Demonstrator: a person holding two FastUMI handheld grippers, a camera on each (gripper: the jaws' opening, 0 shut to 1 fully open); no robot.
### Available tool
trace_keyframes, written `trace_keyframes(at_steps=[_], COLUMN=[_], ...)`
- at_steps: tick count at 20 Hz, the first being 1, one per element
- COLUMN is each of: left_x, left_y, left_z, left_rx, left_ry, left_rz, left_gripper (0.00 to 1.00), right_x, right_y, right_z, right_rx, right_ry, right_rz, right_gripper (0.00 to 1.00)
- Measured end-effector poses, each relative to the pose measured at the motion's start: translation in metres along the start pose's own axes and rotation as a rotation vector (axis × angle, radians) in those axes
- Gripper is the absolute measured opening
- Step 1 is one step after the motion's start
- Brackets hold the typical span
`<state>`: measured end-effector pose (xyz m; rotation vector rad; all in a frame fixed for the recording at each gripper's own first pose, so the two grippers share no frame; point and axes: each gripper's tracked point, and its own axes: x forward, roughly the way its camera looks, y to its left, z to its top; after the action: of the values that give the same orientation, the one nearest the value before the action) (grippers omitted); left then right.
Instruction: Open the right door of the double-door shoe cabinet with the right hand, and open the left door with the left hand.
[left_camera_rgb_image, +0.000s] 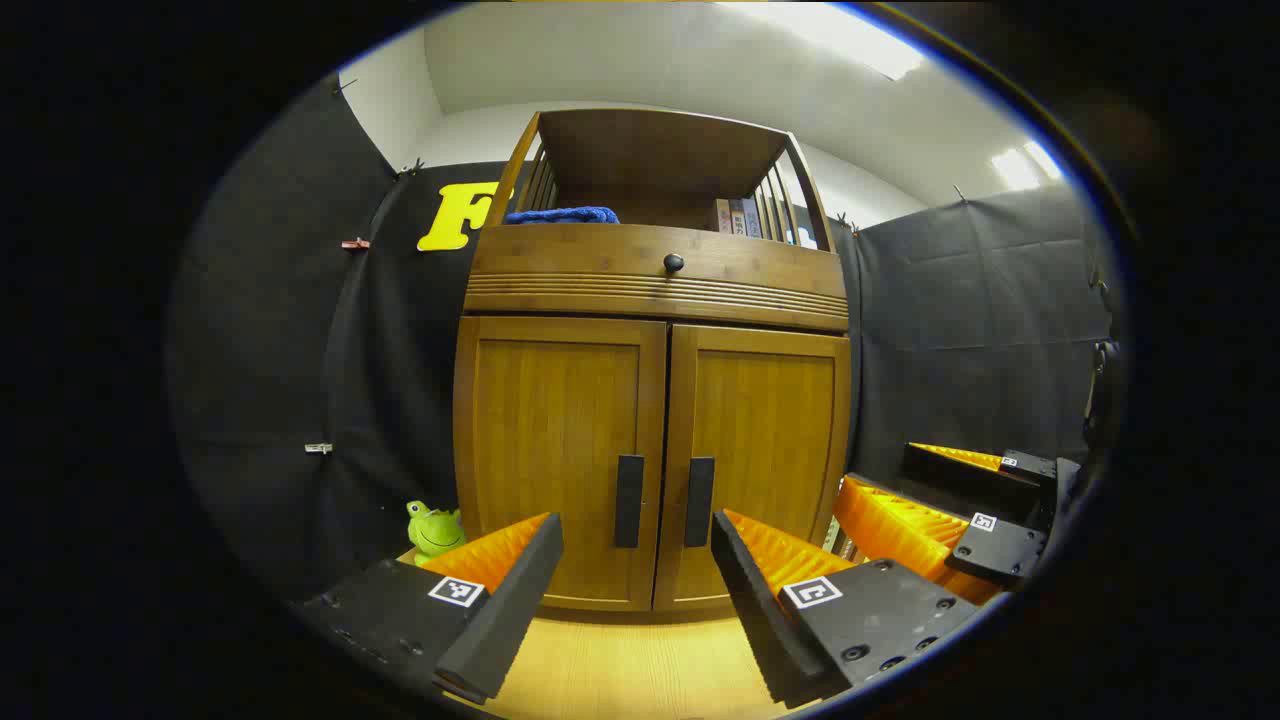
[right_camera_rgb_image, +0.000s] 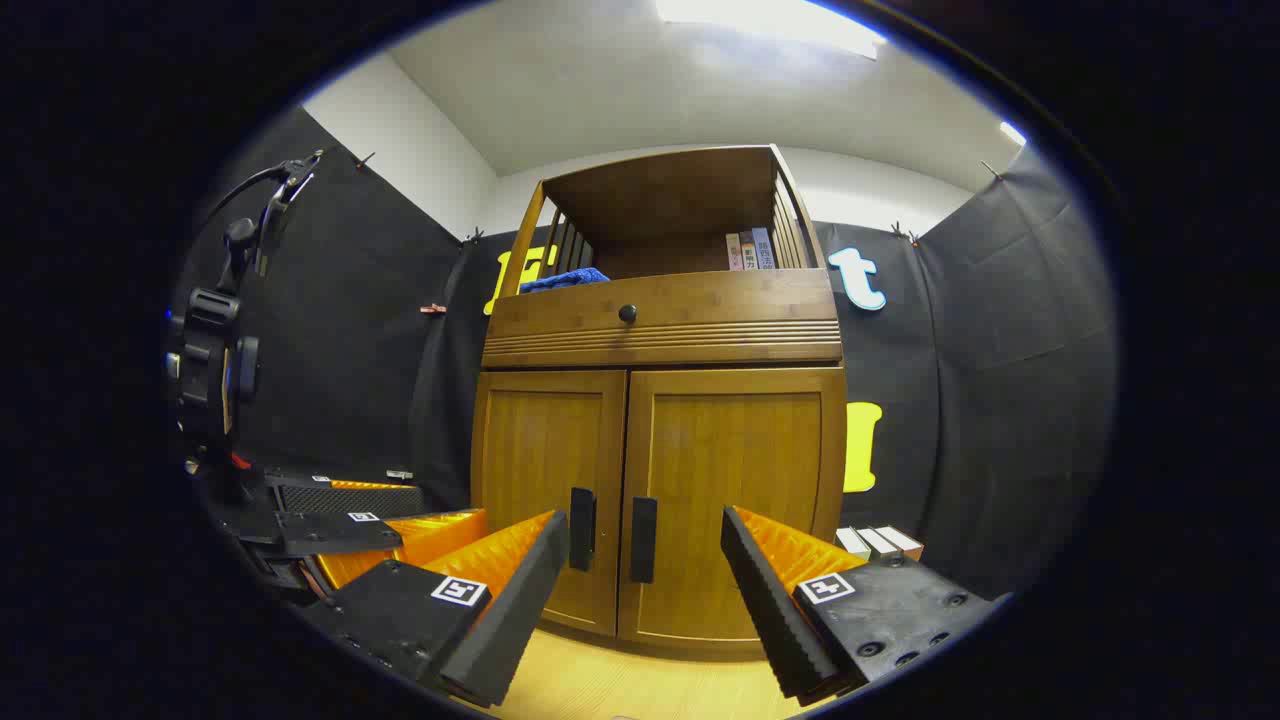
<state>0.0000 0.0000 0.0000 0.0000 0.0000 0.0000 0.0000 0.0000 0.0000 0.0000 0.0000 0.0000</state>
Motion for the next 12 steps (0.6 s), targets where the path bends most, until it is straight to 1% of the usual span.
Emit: trace_keyframes(at_steps=[4, 12], left_x=[0.0008, 0.0023], left_y=[-0.0006, -0.0010], left_z=[-0.0007, -0.0007], left_rx=[0.001, -0.014], left_ry=[0.007, 0.011], left_rz=[-0.009, -0.019], left_gripper=[0.93, 0.93], right_x=[0.0006, 0.0016], right_y=[-0.0003, -0.0005], right_z=[-0.0019, -0.0032], right_rx=[0.003, -0.003], right_ry=[0.010, 0.011], right_rz=[0.000, 0.003], right_gripper=[0.96, 0.97])
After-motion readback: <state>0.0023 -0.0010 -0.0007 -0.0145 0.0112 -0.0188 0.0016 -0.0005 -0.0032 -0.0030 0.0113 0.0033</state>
